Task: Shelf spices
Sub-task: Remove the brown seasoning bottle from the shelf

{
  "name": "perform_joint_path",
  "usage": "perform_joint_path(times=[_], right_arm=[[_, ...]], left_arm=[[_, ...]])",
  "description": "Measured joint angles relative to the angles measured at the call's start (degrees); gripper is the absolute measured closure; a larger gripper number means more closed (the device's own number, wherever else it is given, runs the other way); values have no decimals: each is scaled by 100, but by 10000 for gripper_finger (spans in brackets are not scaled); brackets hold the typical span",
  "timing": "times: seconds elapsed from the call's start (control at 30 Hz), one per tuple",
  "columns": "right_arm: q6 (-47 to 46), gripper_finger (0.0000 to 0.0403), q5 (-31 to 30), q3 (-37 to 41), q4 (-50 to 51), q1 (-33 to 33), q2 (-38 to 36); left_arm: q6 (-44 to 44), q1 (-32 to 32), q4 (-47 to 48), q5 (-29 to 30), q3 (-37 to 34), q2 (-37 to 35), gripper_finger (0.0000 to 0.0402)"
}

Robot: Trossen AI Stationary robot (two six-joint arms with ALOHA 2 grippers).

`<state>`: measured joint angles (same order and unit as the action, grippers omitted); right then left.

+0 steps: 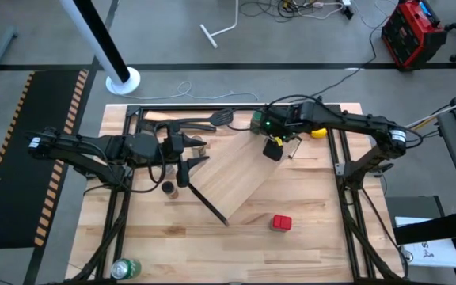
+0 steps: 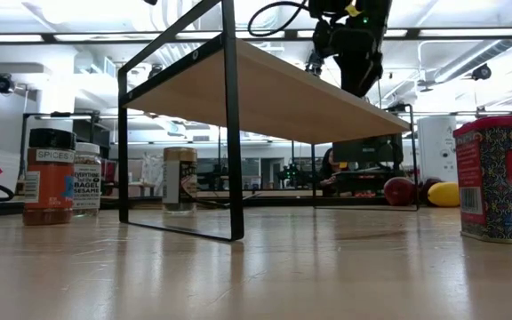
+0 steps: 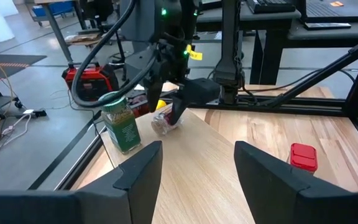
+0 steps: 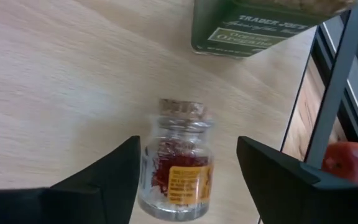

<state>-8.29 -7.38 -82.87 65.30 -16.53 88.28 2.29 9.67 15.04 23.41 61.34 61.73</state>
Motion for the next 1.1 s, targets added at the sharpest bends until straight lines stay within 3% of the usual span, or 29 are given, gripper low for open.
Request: perform_joint_path(times=[1.1], right_arm=[[5,259,186,-13,121,2,221]], left_arm=[[26,2,8,-1,0,0,212]])
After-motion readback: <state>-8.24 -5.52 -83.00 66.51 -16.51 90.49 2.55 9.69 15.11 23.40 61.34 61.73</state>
